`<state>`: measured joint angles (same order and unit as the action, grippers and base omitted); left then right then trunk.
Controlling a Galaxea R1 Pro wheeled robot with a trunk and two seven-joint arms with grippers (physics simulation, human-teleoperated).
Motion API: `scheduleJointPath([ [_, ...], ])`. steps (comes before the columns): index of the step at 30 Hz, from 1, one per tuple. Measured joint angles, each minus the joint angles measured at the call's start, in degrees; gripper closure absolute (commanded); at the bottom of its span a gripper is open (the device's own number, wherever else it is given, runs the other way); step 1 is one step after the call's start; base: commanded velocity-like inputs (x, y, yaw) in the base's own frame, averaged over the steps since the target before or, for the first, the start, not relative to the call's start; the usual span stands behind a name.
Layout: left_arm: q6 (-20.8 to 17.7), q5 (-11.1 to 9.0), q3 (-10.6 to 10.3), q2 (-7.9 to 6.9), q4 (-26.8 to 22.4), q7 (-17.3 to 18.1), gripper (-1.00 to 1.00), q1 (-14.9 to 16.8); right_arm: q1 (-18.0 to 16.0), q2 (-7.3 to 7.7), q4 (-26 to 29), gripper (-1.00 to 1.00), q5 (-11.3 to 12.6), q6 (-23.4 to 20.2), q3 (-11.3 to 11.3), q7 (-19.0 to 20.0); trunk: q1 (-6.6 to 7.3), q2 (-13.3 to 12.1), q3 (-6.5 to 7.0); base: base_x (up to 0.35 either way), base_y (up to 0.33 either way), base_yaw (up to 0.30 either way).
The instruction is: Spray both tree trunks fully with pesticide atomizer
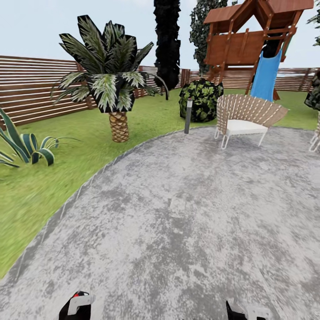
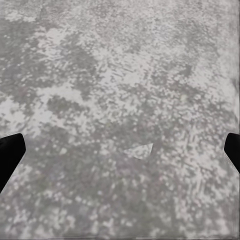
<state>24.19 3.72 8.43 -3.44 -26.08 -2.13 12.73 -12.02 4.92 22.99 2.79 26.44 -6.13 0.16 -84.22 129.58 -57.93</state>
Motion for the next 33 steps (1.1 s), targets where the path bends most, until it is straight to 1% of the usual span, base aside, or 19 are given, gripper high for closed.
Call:
scheduleJointPath([
  [33,-0.03,-0.01,-0.04,0.24,0.05,0.45,1.00,0.00,-0.01,0.00,-0.02,-1.00,0.00,0.00,-0.06,0.00,0.00,0.00,0.00,0.000,0.000,-0.300],
])
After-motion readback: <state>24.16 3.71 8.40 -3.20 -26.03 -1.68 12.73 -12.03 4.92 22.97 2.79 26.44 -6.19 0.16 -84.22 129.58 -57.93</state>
